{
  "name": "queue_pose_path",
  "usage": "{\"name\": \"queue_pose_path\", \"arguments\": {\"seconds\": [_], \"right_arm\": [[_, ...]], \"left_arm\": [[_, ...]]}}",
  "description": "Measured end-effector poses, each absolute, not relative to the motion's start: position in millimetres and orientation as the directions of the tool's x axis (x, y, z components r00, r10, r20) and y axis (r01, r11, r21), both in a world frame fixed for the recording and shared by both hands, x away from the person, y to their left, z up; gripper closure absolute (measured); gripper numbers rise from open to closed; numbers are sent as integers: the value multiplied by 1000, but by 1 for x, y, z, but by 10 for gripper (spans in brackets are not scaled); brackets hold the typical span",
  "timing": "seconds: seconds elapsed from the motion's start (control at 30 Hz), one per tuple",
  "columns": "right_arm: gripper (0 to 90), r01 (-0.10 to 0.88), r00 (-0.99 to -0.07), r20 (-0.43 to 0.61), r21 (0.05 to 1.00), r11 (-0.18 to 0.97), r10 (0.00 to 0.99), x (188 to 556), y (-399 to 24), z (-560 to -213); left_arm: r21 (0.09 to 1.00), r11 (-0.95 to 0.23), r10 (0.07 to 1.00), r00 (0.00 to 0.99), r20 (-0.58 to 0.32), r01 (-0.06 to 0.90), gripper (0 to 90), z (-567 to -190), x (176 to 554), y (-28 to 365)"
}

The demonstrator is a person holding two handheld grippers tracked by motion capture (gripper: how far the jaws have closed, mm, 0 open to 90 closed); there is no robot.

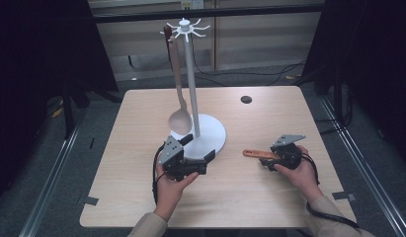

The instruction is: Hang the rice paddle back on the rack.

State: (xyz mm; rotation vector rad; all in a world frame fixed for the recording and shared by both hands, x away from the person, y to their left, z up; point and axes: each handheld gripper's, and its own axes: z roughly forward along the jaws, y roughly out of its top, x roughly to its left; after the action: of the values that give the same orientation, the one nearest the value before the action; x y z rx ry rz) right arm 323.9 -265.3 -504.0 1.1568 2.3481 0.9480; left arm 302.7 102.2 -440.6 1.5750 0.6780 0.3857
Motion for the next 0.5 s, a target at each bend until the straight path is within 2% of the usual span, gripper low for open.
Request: {"name": "queue_pose_path", "arguments": {"seconds": [0.23, 0.5], "right_arm": [[511, 570, -624, 6, 687, 451, 781, 321, -262, -502], [575, 605, -623, 43, 659, 446, 781, 317, -255, -498]], "left_arm": [[983, -3, 625, 768, -143, 185, 35, -439, 302, 103], [982, -12, 631, 763, -139, 189, 38, -437, 301, 102]]}}
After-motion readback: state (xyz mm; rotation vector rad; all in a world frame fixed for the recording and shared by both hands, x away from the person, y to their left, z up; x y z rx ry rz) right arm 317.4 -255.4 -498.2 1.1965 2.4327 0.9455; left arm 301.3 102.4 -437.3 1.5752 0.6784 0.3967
